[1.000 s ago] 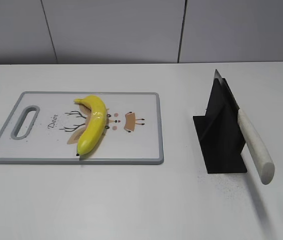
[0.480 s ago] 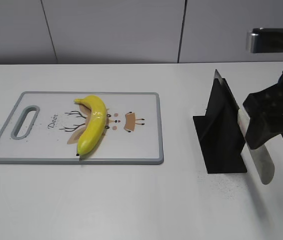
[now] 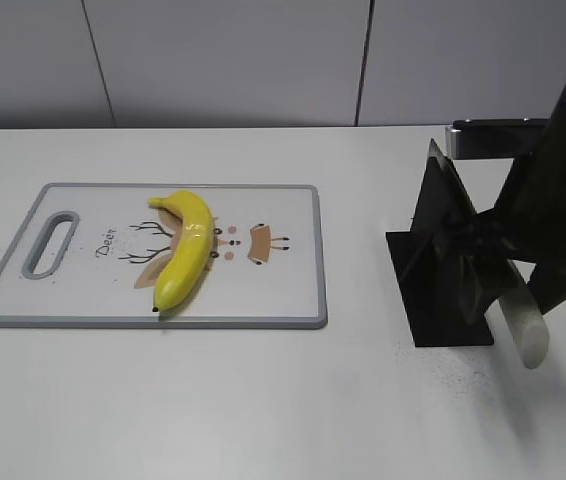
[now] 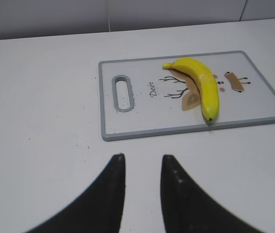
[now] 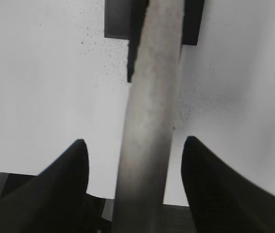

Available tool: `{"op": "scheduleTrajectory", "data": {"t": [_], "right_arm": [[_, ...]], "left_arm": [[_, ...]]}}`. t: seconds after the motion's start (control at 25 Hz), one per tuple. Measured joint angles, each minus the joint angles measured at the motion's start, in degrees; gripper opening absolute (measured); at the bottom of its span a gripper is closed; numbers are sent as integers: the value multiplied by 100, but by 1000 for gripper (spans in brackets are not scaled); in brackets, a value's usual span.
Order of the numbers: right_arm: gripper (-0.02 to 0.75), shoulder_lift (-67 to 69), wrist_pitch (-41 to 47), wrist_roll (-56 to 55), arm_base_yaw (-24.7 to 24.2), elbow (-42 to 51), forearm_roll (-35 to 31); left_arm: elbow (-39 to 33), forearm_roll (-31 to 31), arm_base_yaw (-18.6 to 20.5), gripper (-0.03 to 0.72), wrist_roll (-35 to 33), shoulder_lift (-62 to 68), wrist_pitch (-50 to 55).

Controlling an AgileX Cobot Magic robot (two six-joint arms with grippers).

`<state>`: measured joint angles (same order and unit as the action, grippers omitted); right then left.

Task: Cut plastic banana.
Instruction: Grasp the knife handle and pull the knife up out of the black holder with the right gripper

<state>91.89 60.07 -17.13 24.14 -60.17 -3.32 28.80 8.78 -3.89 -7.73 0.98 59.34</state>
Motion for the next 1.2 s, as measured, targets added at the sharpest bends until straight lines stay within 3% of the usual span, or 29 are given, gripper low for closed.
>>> {"op": "scheduleTrajectory", "data": {"t": [0.32,0.48,1.2], "right_arm": [[375,100,-352,-265,0,330,7],[179,100,-350,-297,0,329,-10],[185,-476,60,-303,0,268,-119]], "left_arm": [[0,0,0,241,0,0,0],[0,0,0,241,0,0,0],[0,0,0,240,0,0,0]]}}
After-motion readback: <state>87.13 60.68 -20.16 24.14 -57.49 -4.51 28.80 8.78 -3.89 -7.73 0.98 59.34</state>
